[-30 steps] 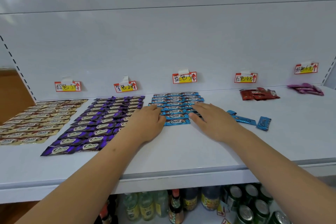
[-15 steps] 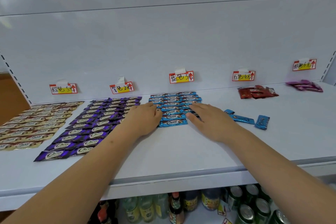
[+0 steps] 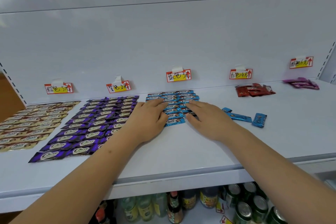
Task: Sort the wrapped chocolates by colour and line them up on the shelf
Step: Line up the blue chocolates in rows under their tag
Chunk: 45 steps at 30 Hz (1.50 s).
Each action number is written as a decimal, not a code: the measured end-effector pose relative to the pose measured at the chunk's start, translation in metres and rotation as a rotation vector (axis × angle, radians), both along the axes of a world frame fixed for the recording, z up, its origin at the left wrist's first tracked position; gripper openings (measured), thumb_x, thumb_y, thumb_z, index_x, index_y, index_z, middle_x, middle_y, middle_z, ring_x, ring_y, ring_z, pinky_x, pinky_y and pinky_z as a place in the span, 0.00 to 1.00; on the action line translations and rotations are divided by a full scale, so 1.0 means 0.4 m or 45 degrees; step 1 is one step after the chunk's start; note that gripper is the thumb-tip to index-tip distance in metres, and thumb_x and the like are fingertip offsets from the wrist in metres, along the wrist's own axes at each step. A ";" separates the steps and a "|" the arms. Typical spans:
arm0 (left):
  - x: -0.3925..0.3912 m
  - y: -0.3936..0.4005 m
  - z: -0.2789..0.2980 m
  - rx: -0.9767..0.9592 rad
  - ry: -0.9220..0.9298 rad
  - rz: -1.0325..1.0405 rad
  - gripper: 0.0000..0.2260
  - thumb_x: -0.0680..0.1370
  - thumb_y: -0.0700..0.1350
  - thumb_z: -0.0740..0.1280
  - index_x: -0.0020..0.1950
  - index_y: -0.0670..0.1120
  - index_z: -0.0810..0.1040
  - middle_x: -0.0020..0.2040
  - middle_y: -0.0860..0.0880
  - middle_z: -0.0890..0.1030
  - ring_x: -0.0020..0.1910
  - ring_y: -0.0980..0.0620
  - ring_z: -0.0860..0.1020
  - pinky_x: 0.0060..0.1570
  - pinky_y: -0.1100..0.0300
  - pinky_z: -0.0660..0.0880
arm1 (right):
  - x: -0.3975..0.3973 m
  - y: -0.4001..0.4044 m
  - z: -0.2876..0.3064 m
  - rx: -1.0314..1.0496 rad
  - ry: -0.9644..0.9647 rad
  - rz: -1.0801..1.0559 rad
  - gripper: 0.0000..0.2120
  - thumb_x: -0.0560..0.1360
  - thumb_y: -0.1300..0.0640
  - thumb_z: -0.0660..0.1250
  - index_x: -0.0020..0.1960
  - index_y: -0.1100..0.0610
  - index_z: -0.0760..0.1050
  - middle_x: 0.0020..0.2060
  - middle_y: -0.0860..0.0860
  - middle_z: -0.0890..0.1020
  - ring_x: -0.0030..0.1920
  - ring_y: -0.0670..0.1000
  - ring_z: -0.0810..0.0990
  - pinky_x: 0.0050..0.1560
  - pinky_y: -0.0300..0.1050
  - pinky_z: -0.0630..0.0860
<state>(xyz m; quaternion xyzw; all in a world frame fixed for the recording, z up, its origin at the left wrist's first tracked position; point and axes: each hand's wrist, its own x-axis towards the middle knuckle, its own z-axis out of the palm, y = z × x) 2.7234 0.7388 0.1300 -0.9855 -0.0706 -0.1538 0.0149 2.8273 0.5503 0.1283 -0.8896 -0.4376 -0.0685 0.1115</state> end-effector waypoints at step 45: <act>0.023 -0.268 0.045 -0.355 -0.094 -0.299 0.17 0.80 0.53 0.64 0.66 0.49 0.75 0.60 0.51 0.75 0.58 0.52 0.74 0.55 0.60 0.69 | 0.086 -0.360 0.008 0.256 0.126 -0.248 0.17 0.76 0.44 0.68 0.63 0.46 0.76 0.54 0.41 0.77 0.54 0.47 0.75 0.55 0.44 0.72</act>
